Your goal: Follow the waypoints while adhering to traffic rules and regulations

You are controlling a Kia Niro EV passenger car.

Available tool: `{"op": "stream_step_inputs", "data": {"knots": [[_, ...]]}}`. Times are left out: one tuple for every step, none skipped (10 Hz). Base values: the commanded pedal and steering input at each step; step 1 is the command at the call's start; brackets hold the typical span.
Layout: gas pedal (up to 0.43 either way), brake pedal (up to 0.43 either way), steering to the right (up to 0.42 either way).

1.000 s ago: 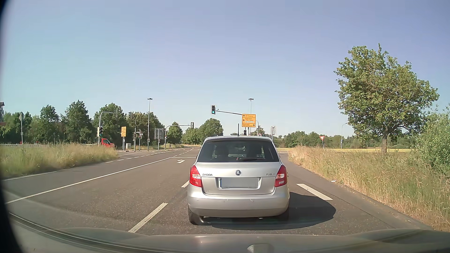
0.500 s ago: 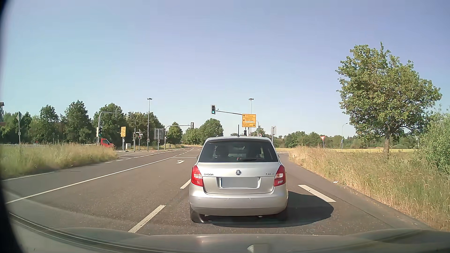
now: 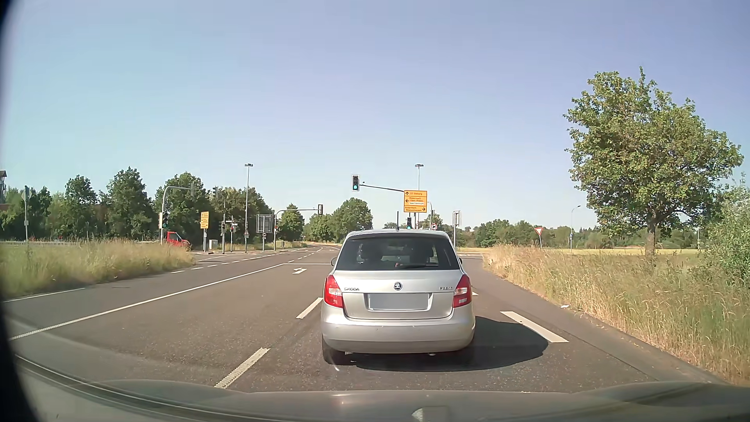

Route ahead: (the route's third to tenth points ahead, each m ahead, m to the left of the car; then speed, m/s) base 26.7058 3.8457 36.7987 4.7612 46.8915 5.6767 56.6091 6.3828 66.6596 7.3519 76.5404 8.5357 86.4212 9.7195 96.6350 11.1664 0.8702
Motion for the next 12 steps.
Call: {"op": "stream_step_inputs", "data": {"knots": [[0.000, 0.018, -0.007], [0.000, 0.018, -0.007], [0.079, 0.018, -0.007], [0.150, 0.018, -0.007], [0.169, 0.018, -0.007], [0.177, 0.018, -0.007], [0.197, 0.018, -0.007], [0.209, 0.018, -0.007], [0.228, 0.018, -0.007], [0.240, 0.018, -0.007], [0.240, 0.018, -0.007], [0.248, 0.018, -0.008]]}}
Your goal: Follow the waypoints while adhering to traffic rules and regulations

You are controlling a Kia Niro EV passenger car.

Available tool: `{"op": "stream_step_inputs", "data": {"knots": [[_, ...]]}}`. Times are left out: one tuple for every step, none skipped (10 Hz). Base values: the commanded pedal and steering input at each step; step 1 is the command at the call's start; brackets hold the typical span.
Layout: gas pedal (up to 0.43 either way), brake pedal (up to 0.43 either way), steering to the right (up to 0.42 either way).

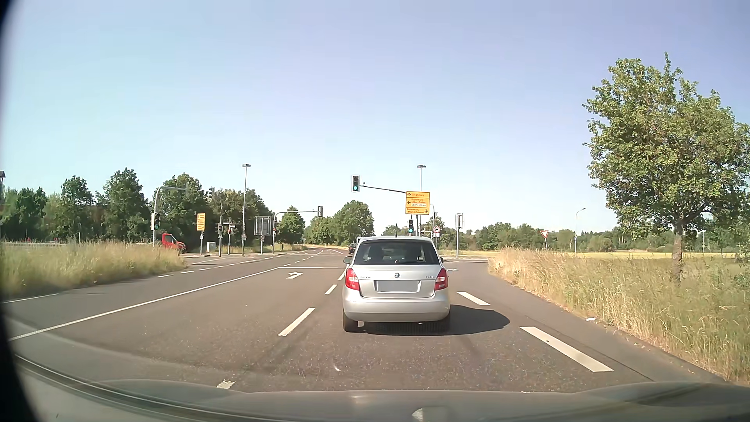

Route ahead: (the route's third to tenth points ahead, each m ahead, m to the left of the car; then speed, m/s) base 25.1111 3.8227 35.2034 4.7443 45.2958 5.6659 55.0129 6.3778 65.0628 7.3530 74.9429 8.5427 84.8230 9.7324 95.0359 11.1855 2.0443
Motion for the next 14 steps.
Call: {"op": "stream_step_inputs", "data": {"knots": [[0.260, 0.018, -0.010], [0.260, 0.018, -0.011], [0.260, 0.018, -0.012], [0.268, 0.018, -0.013], [0.268, 0.018, -0.013], [0.268, 0.018, -0.014], [0.268, 0.018, -0.015], [0.268, 0.018, -0.016], [0.268, 0.018, -0.017], [0.268, 0.018, -0.017], [0.268, 0.018, -0.017], [0.268, 0.018, -0.017], [0.268, 0.018, -0.017], [0.268, 0.018, -0.017]]}}
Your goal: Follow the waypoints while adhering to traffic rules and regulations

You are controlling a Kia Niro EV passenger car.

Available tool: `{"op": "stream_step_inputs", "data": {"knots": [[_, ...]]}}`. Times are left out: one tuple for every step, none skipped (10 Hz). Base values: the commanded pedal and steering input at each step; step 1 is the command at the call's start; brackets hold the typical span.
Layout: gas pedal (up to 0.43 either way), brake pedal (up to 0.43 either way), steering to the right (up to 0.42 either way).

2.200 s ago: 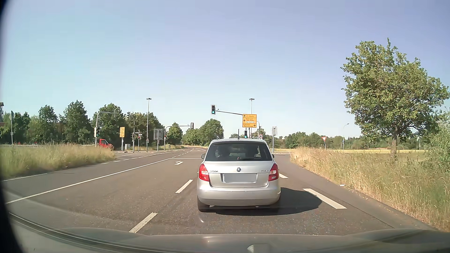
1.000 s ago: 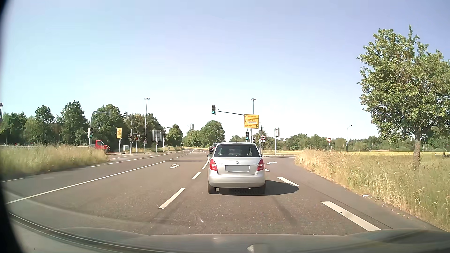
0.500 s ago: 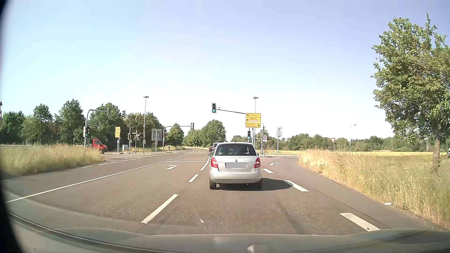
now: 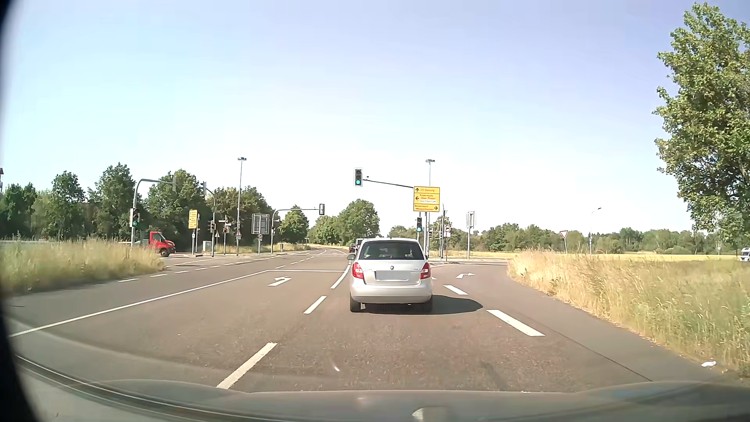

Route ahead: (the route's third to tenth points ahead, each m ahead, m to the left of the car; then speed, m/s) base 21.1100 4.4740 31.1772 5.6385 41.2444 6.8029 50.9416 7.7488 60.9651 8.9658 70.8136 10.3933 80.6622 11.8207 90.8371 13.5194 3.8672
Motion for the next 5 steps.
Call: {"op": "stream_step_inputs", "data": {"knots": [[0.260, 0.018, -0.017], [0.260, 0.018, -0.017], [0.260, 0.018, -0.018], [0.248, 0.018, -0.018], [0.240, 0.018, -0.018]]}}
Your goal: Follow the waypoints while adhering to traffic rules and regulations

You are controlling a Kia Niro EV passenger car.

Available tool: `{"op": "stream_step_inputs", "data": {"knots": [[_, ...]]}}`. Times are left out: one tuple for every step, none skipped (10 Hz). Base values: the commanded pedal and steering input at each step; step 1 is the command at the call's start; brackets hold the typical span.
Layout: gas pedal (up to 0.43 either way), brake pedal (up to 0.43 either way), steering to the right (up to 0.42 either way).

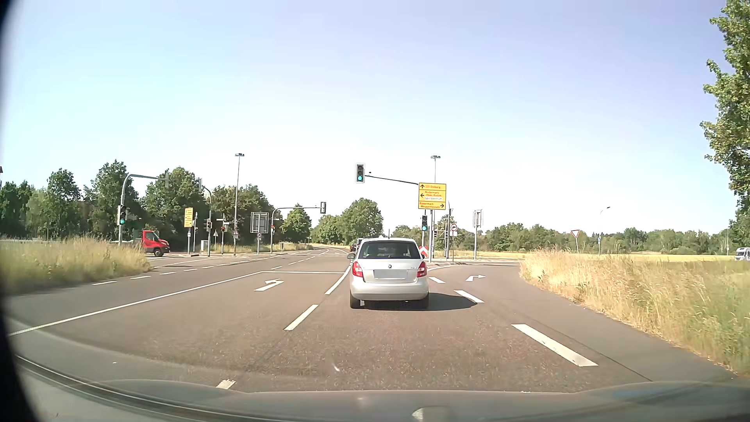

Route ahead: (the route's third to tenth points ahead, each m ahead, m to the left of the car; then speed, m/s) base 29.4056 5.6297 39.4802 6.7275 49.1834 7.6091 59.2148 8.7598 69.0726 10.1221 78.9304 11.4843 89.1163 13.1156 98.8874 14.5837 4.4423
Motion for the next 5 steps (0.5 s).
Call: {"op": "stream_step_inputs", "data": {"knots": [[0.228, 0.018, -0.019], [0.228, 0.018, -0.021], [0.220, 0.018, -0.022], [0.220, 0.018, -0.022], [0.220, 0.018, -0.022]]}}
